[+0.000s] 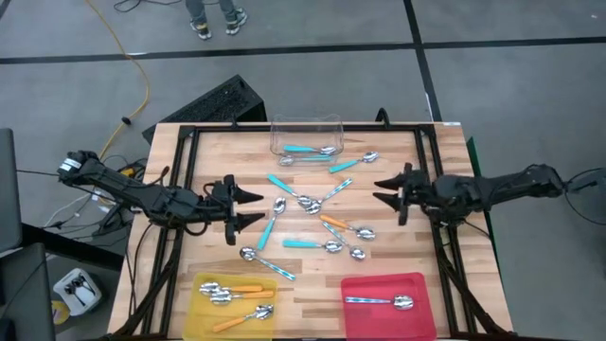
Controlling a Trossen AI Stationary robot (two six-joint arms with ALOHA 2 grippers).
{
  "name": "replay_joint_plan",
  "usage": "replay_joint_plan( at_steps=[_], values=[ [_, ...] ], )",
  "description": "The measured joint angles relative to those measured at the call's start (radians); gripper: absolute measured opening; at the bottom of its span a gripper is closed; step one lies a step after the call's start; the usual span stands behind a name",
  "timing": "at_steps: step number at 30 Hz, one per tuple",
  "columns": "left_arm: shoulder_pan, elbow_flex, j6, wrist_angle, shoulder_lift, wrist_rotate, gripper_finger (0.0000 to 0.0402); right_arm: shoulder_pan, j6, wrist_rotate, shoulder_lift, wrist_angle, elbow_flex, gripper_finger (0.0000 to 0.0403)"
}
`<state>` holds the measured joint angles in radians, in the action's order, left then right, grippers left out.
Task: Sort silverware by color (type)
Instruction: Put the yellow spoon into the yellow bin
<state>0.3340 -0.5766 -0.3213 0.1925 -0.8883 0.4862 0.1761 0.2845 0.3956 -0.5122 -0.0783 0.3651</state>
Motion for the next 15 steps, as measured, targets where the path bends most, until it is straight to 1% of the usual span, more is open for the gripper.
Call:
replay_joint_plan(
  at_steps=[4, 7, 10, 15],
  values=[
    [0.0, 0.0, 0.002, -0.001, -0.003, 0.0, 0.0238, -0.001, 0.038, 0.003, -0.121, 0.008, -0.001, 0.0191],
    [0.0, 0.0, 0.002, 0.0, -0.003, 0.001, 0.0238, 0.0, 0.057, 0.038, -0.223, 0.013, -0.001, 0.0191],
    [0.0, 0.0, 0.002, 0.0, -0.003, 0.001, 0.0238, 0.001, 0.059, 0.047, -0.337, 0.027, -0.002, 0.0191],
    [0.0, 0.0, 0.002, 0.0, -0.003, 0.001, 0.0238, 0.001, 0.05, 0.04, -0.509, 0.152, -0.002, 0.0191]
  ],
)
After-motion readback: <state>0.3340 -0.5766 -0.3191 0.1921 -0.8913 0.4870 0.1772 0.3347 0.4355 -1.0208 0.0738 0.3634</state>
